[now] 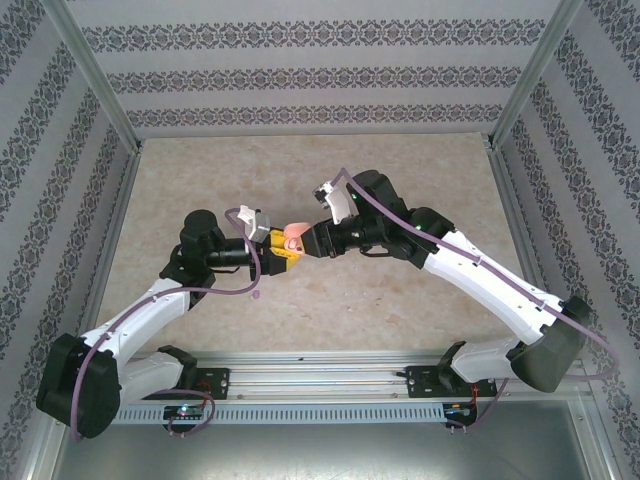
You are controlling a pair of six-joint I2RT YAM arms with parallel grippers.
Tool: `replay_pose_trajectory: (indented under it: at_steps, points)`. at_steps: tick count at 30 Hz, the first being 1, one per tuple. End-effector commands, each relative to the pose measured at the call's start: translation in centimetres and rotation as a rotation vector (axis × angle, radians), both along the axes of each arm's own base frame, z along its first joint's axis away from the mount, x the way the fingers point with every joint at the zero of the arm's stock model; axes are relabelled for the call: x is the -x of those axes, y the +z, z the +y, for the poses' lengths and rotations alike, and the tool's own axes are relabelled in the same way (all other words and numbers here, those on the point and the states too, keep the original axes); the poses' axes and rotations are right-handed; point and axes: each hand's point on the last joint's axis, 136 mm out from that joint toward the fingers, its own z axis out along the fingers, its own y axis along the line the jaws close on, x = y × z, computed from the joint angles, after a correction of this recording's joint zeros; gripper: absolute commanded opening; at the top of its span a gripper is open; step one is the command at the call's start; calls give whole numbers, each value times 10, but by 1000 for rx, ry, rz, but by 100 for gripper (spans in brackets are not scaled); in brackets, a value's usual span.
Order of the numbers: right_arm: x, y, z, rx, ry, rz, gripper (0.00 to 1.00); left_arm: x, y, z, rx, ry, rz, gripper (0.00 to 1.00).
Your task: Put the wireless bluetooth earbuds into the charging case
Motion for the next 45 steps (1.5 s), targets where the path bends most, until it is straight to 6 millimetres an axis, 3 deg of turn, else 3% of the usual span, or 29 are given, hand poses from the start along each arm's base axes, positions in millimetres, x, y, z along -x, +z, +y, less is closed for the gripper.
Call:
replay_pose_trajectory:
  at_steps: [1, 14, 20, 25, 30, 36, 45]
  points:
    - [-3, 4, -5, 20, -16, -11, 37, 6, 25, -5, 43, -44, -86, 16]
    - [-2, 23, -7, 3, -33, -19, 43, 5, 23, -5, 41, -40, -86, 17]
    - [0, 50, -17, -42, -71, -68, 42, 3, 21, -5, 37, -32, -91, 17]
    - [-11, 71, -24, -83, -137, -81, 43, 2, 25, -6, 47, -33, -103, 17]
    - [-35, 66, -31, -67, -235, -52, 46, 0, 29, -7, 53, -33, -114, 16]
    - [-56, 54, -18, -97, -246, 50, 47, -4, 33, -9, 60, -38, -124, 17]
    - [-52, 34, -5, -129, -193, 165, 48, -18, 40, -11, 66, -6, -120, 17]
